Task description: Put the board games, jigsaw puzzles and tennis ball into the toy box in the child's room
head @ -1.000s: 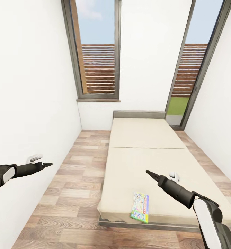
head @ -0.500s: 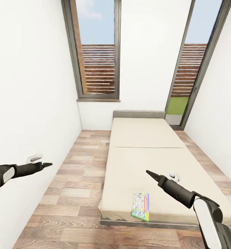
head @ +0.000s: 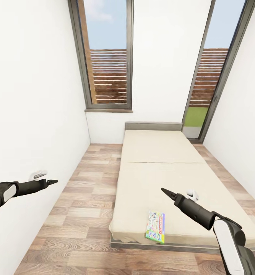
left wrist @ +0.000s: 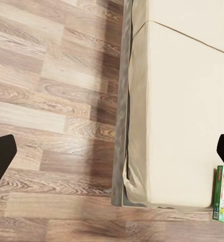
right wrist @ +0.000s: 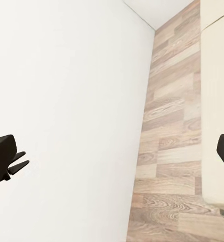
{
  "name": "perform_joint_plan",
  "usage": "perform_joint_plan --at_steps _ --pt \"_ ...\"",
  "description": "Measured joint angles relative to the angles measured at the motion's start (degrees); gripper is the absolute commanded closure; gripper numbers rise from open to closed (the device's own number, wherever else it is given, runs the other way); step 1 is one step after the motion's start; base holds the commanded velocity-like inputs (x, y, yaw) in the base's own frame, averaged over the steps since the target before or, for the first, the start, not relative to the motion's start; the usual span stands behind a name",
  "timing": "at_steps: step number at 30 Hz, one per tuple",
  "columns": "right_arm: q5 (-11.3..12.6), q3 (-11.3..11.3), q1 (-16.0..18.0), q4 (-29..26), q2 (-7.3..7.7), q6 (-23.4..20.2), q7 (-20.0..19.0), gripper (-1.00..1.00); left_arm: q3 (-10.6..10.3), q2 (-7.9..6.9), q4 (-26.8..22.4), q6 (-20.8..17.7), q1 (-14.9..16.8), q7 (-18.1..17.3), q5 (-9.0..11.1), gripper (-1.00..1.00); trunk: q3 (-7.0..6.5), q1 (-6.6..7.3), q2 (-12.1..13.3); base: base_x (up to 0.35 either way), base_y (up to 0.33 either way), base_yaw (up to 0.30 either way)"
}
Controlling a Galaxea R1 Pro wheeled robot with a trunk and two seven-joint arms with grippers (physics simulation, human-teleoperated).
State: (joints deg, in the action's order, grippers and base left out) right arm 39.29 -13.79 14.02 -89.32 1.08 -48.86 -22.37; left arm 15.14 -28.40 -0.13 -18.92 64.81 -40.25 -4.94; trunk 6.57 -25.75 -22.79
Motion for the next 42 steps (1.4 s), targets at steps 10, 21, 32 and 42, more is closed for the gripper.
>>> perform_joint_plan --at_steps 10,21,32,42 --pt "-0.03 -0.16 0.0 2.73 0.31 1.5 0.03 -1.0 0.0 0.03 0.0 0.0 0.0 0.0 0.0 -1.0 0.0 0.0 0.0 -0.001 0.0 0.0" --pt "-0.02 -0.73 0.03 5.8 0.18 1.8 0.12 -1.0 0.0 -0.02 -0.02 0.0 0.0 -0.07 0.0 -1.0 0.0 0.0 0.0 0.0 0.0 0.0" --pt "0.35 -0.67 -0.01 7.25 0.33 1.73 -0.06 -1.0 0.0 -0.02 0.01 0.0 0.0 -0.17 0.0 -1.0 0.0 0.0 0.0 0.0 0.0 0.0" --pt "0.14 -8.64 -4.46 17.86 0.77 1.6 -0.84 -1.0 0.01 -0.11 0.0 0.0 0.0 -2.86 0.0 -1.0 0.0 0.0 0.0 -0.005 0.012 0.0"
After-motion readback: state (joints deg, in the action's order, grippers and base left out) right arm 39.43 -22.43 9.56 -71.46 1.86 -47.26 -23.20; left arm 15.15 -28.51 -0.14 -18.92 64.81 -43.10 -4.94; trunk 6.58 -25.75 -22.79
